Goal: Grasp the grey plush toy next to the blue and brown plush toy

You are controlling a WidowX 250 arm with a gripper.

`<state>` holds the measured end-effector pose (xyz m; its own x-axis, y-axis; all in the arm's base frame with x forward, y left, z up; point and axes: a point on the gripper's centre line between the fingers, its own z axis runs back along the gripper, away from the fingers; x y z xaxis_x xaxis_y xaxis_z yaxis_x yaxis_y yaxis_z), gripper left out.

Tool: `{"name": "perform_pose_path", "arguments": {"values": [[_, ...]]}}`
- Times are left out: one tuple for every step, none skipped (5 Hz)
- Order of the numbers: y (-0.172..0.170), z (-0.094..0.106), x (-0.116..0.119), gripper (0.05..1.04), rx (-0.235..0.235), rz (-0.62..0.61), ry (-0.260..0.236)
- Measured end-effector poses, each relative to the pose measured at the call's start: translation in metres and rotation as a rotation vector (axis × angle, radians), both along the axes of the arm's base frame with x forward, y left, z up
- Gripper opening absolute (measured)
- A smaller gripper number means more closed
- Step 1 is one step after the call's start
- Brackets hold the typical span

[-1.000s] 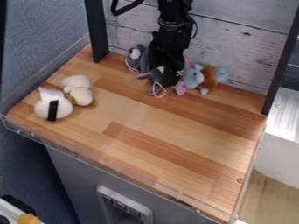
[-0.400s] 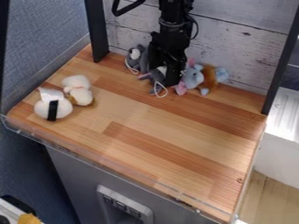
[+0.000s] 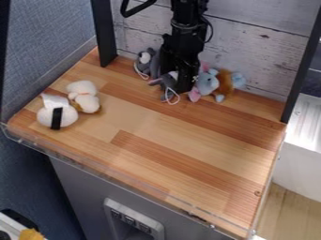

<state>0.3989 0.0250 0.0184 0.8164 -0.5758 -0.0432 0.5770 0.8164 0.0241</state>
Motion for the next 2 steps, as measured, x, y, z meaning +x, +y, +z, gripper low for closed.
{"name": "perform_pose_path", "arguments": {"values": [[0.0002, 0.0000, -0.0007, 0.994, 0.005, -0.037, 0.003], [-0.0003, -0.0006, -0.0017, 0.995, 0.006, -0.047, -0.002]]}}
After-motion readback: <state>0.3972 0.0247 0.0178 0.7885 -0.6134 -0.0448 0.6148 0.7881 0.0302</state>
